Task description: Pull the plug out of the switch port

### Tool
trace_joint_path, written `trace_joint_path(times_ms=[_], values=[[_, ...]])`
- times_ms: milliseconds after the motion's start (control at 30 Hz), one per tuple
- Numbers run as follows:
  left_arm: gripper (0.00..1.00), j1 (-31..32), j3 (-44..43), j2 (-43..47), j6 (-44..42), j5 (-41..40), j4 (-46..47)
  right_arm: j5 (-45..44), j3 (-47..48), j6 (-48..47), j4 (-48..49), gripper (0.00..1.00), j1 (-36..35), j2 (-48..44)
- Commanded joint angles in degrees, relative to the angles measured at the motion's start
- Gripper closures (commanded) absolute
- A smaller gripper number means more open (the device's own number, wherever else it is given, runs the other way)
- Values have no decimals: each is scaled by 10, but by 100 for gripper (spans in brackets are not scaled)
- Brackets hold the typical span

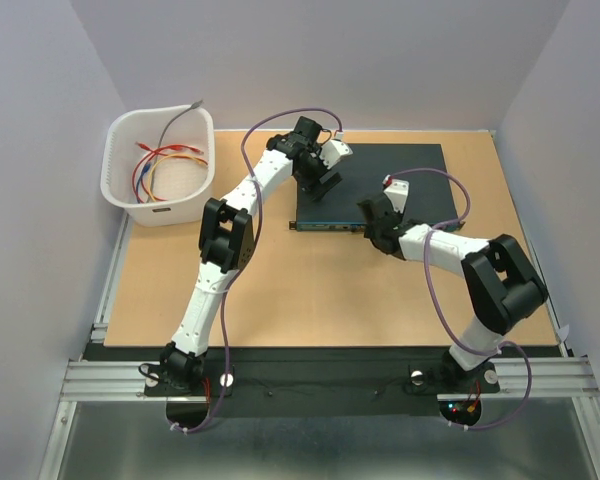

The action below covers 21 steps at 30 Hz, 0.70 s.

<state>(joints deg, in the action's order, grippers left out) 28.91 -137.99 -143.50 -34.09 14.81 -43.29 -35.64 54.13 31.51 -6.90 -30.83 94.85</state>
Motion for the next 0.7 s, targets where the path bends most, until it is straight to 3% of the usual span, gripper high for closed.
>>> trace_joint_path(times_ms=[0, 667], values=[[1, 0, -2, 14, -13, -9, -14, -17, 27, -5, 12, 55, 2, 17], [1, -1, -15, 8, -18, -8, -24, 21, 40, -22, 52, 59, 23, 60]])
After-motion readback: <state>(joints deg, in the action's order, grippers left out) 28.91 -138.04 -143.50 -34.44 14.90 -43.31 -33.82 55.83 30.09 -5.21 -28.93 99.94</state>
